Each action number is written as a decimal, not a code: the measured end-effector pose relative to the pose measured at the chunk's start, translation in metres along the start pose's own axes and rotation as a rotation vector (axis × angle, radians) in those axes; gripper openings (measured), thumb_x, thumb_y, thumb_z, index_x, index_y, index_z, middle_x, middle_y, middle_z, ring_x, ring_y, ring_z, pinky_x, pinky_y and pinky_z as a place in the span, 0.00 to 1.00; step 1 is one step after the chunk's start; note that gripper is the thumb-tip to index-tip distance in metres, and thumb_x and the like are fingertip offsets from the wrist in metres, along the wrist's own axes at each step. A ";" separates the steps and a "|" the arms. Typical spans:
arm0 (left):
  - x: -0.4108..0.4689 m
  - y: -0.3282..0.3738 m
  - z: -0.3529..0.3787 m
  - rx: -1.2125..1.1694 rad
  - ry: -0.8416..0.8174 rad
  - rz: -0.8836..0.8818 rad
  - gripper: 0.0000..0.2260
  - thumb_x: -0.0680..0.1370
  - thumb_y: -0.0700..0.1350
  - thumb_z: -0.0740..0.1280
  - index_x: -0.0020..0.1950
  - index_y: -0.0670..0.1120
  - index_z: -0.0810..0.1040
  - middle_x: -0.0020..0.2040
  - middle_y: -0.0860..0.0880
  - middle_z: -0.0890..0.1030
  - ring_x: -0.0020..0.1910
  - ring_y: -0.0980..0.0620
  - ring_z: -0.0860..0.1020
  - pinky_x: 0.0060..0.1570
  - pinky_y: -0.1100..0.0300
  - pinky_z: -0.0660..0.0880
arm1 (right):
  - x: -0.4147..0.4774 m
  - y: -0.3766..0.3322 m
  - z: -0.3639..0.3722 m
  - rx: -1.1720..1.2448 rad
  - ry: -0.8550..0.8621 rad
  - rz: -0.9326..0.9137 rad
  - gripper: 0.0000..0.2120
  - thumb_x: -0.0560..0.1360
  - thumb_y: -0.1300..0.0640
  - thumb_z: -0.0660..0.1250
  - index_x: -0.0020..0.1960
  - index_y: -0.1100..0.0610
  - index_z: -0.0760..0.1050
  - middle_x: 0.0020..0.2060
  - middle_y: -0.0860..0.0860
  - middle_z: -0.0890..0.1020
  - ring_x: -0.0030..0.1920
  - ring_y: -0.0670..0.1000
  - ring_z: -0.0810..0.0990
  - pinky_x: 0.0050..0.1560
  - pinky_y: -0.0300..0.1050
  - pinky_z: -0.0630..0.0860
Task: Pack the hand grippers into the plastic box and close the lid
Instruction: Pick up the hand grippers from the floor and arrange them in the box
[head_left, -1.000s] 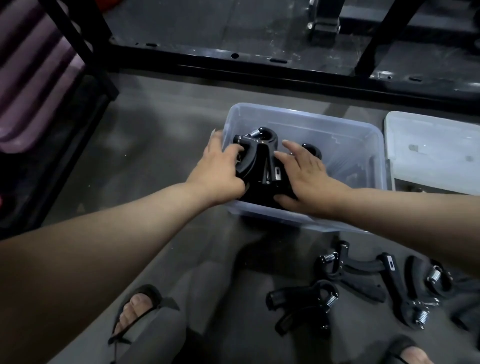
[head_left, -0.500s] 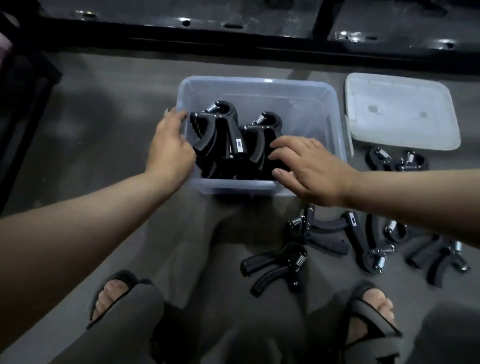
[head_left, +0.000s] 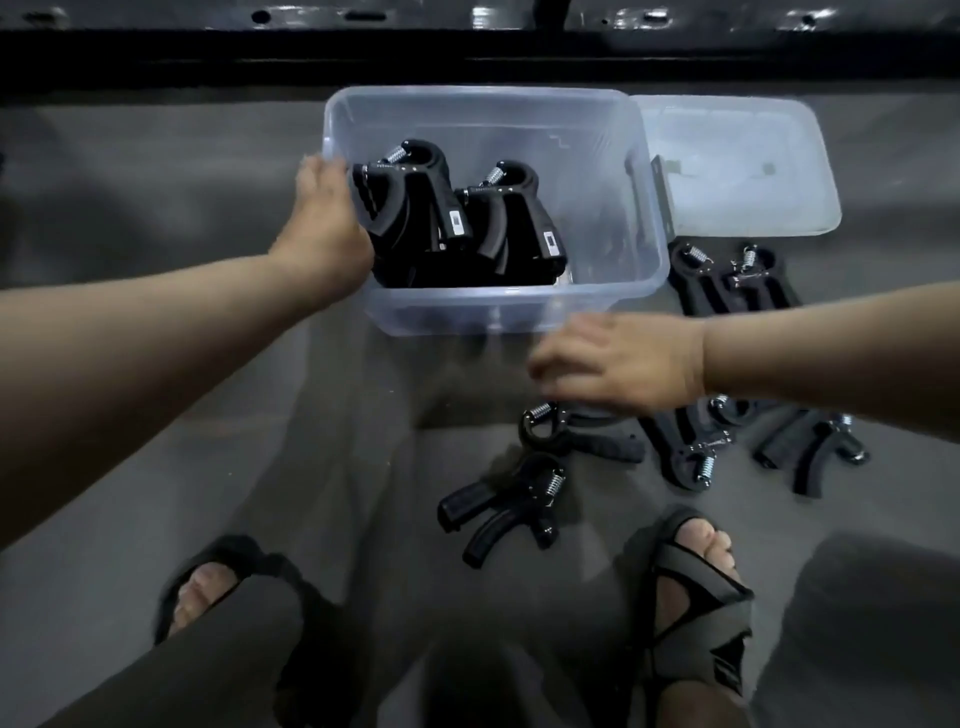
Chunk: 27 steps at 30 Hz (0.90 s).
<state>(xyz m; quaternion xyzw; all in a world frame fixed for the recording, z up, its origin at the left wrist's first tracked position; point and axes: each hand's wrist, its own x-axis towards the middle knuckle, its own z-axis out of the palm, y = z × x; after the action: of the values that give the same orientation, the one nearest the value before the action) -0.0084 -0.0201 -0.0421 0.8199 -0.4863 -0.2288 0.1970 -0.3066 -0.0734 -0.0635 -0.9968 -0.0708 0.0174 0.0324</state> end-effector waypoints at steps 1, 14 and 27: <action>0.002 0.001 0.001 0.006 -0.016 -0.010 0.29 0.74 0.33 0.53 0.76 0.44 0.55 0.76 0.41 0.51 0.74 0.40 0.58 0.73 0.50 0.56 | -0.002 -0.013 0.011 0.020 -0.135 0.038 0.15 0.76 0.56 0.64 0.61 0.59 0.73 0.57 0.58 0.74 0.52 0.59 0.75 0.54 0.52 0.70; -0.002 0.005 0.004 -0.054 0.074 -0.005 0.29 0.75 0.32 0.53 0.75 0.47 0.58 0.76 0.47 0.53 0.70 0.45 0.64 0.66 0.57 0.60 | 0.008 -0.046 0.069 0.043 -0.710 0.588 0.50 0.64 0.46 0.76 0.75 0.58 0.50 0.70 0.63 0.53 0.62 0.62 0.69 0.52 0.56 0.76; 0.002 -0.002 0.007 -0.056 0.066 -0.019 0.32 0.75 0.32 0.53 0.78 0.49 0.54 0.79 0.47 0.47 0.77 0.48 0.52 0.70 0.58 0.53 | 0.057 -0.013 -0.030 2.166 -0.426 0.816 0.20 0.70 0.56 0.57 0.60 0.56 0.75 0.50 0.60 0.80 0.52 0.62 0.78 0.48 0.50 0.71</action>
<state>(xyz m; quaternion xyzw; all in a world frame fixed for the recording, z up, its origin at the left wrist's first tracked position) -0.0099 -0.0218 -0.0499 0.8258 -0.4652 -0.2169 0.2338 -0.2509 -0.0543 -0.0341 -0.3751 0.3013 0.2439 0.8421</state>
